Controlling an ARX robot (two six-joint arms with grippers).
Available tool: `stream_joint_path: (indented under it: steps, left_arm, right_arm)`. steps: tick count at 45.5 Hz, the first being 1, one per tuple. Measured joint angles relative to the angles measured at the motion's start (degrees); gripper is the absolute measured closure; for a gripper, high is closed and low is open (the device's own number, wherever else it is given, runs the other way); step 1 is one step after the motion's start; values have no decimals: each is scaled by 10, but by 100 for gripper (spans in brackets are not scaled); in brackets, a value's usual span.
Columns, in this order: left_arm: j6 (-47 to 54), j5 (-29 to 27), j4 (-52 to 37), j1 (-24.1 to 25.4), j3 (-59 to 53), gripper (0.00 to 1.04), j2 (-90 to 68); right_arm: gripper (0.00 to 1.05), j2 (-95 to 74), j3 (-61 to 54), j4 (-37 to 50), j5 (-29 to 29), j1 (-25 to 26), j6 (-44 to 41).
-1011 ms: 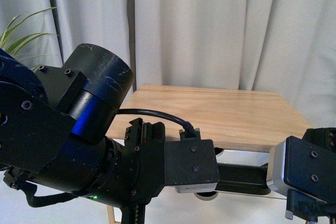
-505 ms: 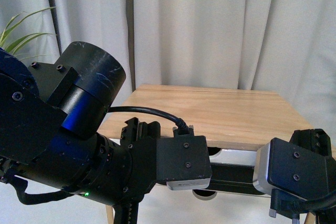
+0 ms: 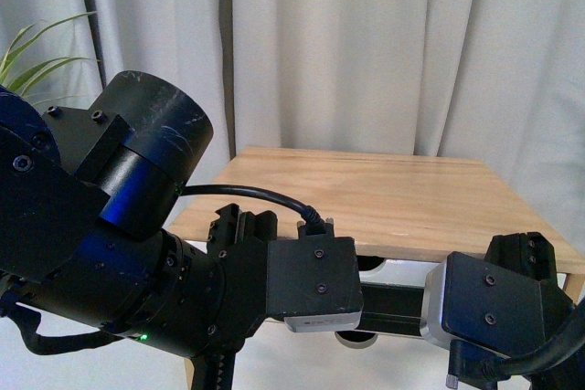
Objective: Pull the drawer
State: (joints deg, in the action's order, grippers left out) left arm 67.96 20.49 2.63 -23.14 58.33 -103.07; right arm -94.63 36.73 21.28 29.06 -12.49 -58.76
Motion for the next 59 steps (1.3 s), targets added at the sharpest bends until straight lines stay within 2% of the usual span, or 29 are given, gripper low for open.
stream_joint_path:
  steps: [30,41,59]
  left_arm:
    - [7,-2,10,-2,2,6,0]
    - [13,-3,53,-6,14,6,2]
    - [23,-17,64,-14,16,6,3]
  right_arm:
    - [9,-19,16,-19,-7,-7,-35]
    - [9,-20,18,-32,-7,-7,-54]
    - [9,-20,19,-38,-8,-7,-64]
